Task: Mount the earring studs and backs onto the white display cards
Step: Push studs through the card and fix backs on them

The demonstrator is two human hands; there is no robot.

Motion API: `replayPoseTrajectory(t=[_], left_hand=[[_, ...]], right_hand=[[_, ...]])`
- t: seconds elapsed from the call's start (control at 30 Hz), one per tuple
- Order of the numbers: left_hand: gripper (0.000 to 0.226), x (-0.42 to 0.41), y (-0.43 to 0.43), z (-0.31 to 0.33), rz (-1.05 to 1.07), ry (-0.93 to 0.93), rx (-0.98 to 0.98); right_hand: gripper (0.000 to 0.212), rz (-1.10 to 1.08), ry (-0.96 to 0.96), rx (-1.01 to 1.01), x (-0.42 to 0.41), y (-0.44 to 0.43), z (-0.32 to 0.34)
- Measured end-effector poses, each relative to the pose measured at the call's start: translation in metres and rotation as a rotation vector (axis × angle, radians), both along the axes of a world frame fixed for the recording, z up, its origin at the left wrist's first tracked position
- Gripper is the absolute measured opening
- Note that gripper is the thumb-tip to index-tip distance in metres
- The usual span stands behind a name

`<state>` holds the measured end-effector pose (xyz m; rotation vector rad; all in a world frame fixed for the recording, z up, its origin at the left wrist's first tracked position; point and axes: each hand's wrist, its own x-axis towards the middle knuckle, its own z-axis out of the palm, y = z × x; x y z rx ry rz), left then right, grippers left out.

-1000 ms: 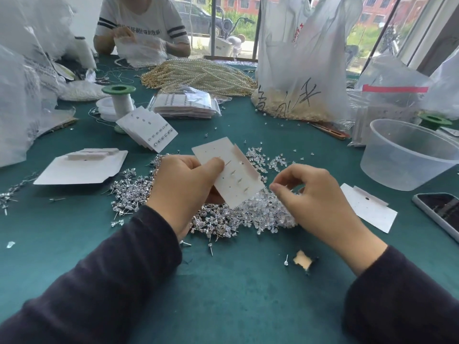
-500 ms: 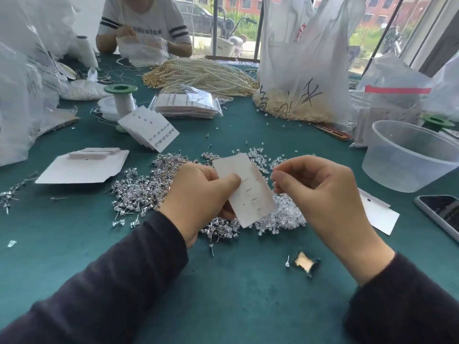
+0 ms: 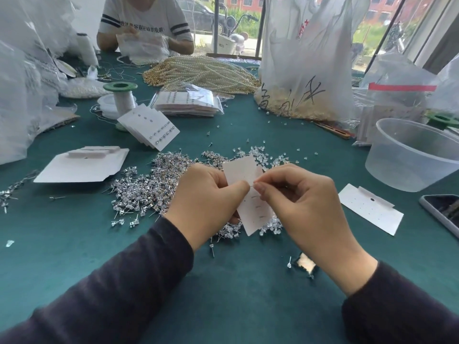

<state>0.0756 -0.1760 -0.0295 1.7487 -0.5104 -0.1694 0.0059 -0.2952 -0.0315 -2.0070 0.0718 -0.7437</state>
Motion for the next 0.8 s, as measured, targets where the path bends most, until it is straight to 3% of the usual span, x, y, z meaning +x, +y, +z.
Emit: replayPoseTrajectory(t=[0.27,0.6,0.7,0.77,0.8], left_hand=[[0.028,-0.007,-0.001,0.0,0.028,-0.055,0.004],[0.046,-0.007,0.005,0.002,0.012,-0.155,0.031],[0.068,-0.005,0.004,0.008,-0.117,-0.078,0.017],[0.07,0.003,0.007,0.013,-0.202,-0.015,0.049],[0.064,0.008,0.009,0.013,-0.174,-0.072,0.087]], right_hand=[[0.015,0.004,0.001,0.033,0.001,0.005,-0.002],[0.017,-0.021,-0.043,0.008,0.001,0.007,-0.001],[0.017,-0.046,-0.09,0.018,0.001,0.003,0.002],[0.017,-0.069,-0.13,0.06,0.001,-0.002,0.007],[0.018,-0.07,-0.143,0.085,0.0,-0.007,0.01]])
